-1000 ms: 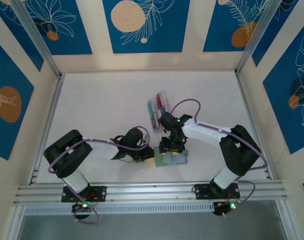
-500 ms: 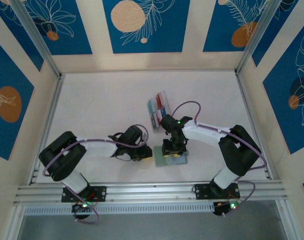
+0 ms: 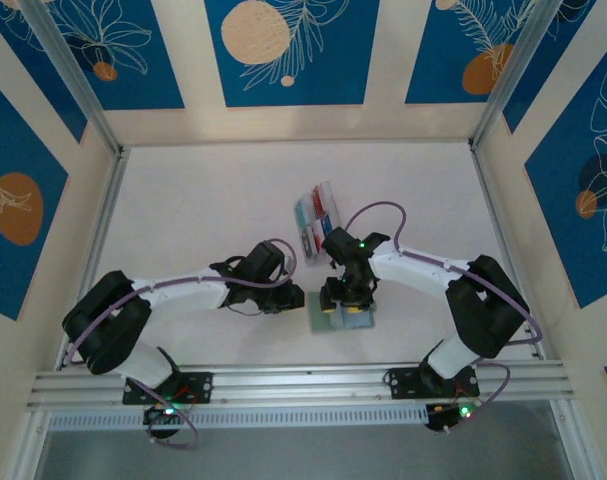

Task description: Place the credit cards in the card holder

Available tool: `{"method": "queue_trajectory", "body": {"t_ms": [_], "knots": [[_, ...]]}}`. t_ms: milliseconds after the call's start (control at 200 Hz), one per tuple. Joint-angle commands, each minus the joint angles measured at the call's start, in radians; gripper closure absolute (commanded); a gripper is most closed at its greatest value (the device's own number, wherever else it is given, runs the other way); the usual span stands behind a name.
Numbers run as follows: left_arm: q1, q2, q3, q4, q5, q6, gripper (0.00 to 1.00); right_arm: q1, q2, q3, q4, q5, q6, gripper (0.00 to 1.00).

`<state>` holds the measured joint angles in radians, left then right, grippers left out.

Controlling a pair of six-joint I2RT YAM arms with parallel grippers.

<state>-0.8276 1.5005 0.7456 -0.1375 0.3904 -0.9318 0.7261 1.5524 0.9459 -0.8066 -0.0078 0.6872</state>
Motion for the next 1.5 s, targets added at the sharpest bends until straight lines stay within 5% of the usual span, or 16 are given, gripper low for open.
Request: {"method": "queue_trajectory", "body": {"t_ms": [0, 480, 1200, 1495], "knots": [[0.002, 0.007, 0.018, -0.022, -0.001, 0.025, 0.75, -0.004, -0.026, 0.005, -0.039, -0.012, -0.001, 0.39], [0.002, 0.018, 0.018, -0.014, 0.004, 0.026, 0.75, -0.010, -0.075, -0.002, -0.056, -0.017, 0.001, 0.40], [0.001, 0.023, 0.031, -0.024, 0.010, 0.033, 0.75, -0.039, -0.071, -0.081, 0.011, -0.047, 0.010, 0.64], [-0.025, 0.031, 0.075, -0.056, 0.013, 0.057, 0.74, -0.054, -0.051, -0.110, 0.076, -0.079, 0.011, 0.67]]}}
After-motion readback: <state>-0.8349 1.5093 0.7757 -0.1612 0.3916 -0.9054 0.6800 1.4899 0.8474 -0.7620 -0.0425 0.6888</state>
